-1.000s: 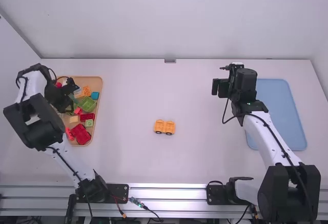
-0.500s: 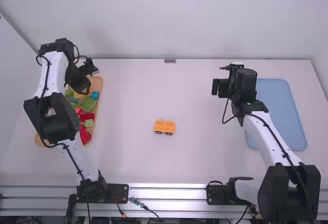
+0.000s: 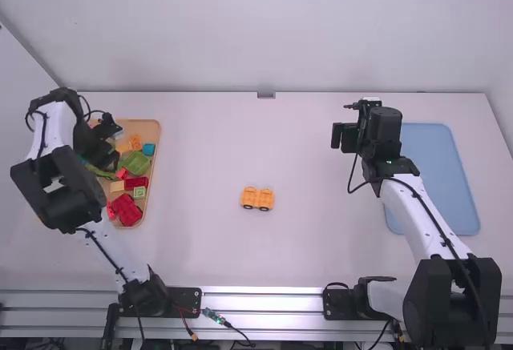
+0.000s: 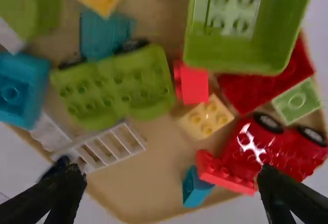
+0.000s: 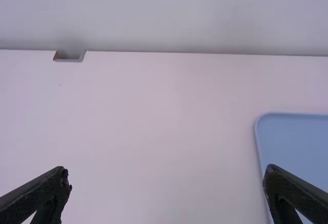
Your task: Assemble lego blocks to make yellow taxi
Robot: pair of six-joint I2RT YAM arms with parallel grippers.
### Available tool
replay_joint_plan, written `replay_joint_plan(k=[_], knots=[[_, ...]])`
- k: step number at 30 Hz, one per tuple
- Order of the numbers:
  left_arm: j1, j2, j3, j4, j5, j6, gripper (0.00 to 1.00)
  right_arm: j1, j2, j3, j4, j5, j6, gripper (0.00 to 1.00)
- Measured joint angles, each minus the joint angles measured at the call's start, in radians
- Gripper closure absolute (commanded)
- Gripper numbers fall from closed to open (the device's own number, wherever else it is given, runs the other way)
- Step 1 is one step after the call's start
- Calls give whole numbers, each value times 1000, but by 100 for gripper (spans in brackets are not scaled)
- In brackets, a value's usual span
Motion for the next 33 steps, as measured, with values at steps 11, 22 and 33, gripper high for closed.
replay_joint_plan(k=[11, 22, 33], knots=[[67, 0, -182, 146, 28, 314, 25, 0, 0, 0, 21, -3, 6, 1], [66, 0, -236, 190, 85, 523, 28, 1, 0, 0, 22, -6, 6, 1], [66, 0, -236, 181, 169, 641, 25, 1, 0, 0, 18, -5, 6, 1]])
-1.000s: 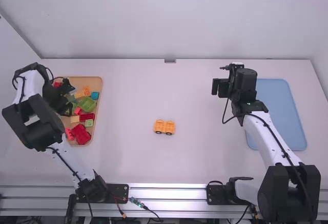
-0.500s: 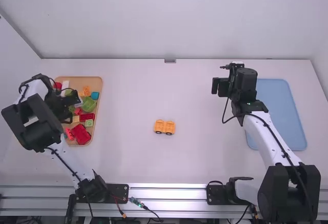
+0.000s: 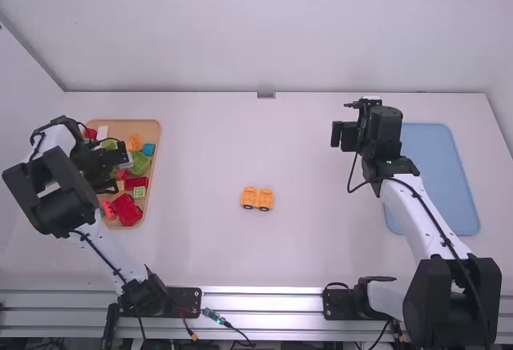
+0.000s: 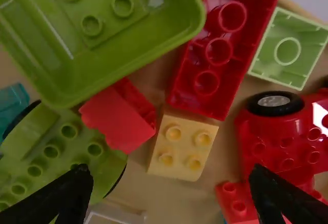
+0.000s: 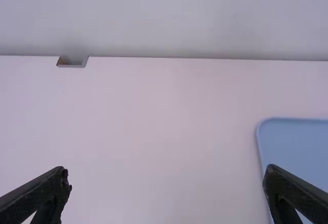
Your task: Assemble lego blocks to make yellow taxi
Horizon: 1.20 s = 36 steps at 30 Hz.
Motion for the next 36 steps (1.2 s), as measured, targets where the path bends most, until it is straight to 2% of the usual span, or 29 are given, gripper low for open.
replay_joint_plan(k=[6, 9, 18, 21, 23, 24, 26, 28, 30, 34, 36], knots=[[0, 0, -1, -15, 21, 47, 31, 30, 0, 0, 1, 0, 0, 1], [0, 0, -15, 18, 22, 54, 28, 44, 0, 0, 4, 1, -3, 1], [0, 0, -119, 124, 21, 58, 34, 62, 0, 0, 4, 39, -4, 1], [0, 0, -147, 153, 13, 60, 44, 61, 0, 0, 4, 41, -5, 1], [0, 0, -156, 163, 10, 61, 45, 61, 0, 0, 3, 42, -2, 1], [0, 0, -156, 172, 6, 58, 52, 61, 0, 0, 4, 41, -2, 1], [0, 0, -157, 182, 2, 55, 53, 61, 0, 0, 4, 42, -5, 1], [0, 0, -157, 193, -6, 51, 62, 61, 0, 0, 4, 42, -1, 1], [0, 0, -157, 200, -6, 49, 66, 61, 0, 0, 4, 42, -6, 1], [-1, 0, -157, 200, -6, 48, 67, 62, 0, 0, 4, 44, -2, 1], [-1, 0, -157, 198, -10, 37, 59, 61, 0, 0, 4, 45, -2, 1]])
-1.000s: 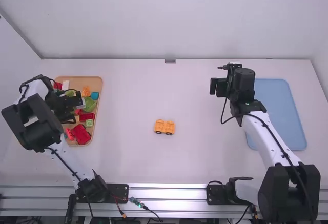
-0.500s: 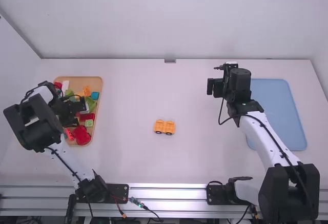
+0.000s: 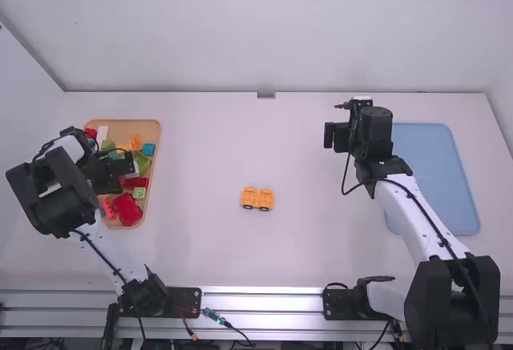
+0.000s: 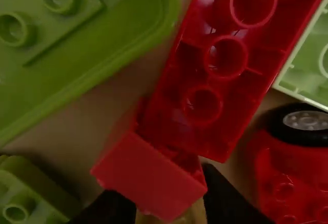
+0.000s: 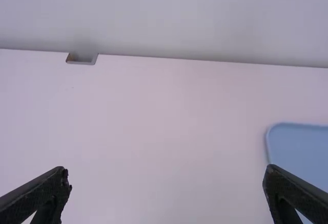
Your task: Assemble lego blocks to make yellow taxi
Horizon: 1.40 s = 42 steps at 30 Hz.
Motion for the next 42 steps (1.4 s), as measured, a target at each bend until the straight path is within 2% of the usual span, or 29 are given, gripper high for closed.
replay_joint_plan(k=[3, 6, 11, 15, 19, 25, 33, 35, 42], knots=[[0, 0, 0, 4, -3, -24, 50, 0, 0, 0, 0, 0, -3, 1], [0, 0, 0, 37, -3, -56, 27, 0, 0, 0, 0, 0, -1, 1], [0, 0, 13, 74, -5, -175, 19, 0, 0, 0, 0, 0, 0, 1], [0, 0, 34, 17, -5, -254, 20, 0, 0, 0, 0, 0, 0, 1], [0, 0, 41, -28, -27, -295, 16, 0, 0, 0, 0, 0, -1, 1], [0, 0, 40, 68, -85, -399, 14, 0, 0, 0, 2, 0, -2, 1], [0, 0, 40, 17, -110, -473, 23, 0, 0, 0, 3, 1, -3, 1], [0, 0, 40, 9, -110, -478, 32, 0, 0, 0, 4, 0, -1, 1], [0, 0, 36, 2, -113, -482, 34, 0, 0, 0, 19, 0, 0, 1]])
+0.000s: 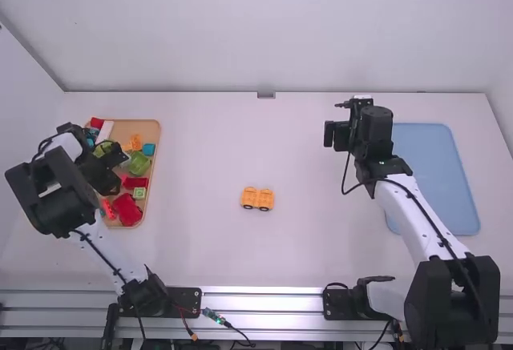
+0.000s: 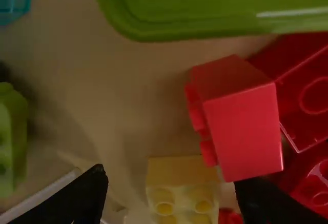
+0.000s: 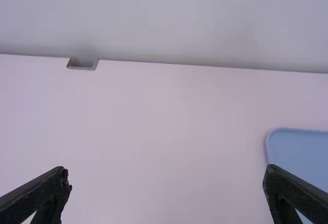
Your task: Assemble lego blocks to make yellow taxi
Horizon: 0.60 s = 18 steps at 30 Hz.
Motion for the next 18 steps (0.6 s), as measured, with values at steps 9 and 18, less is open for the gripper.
replay_joint_plan(k=[9, 18], knots=[[0, 0, -34, 23, -41, -15, 47, 0, 0, 0, 1, 0, -1, 1], [0, -2, -34, 46, -41, -22, 69, 0, 0, 0, 1, 0, -3, 1]])
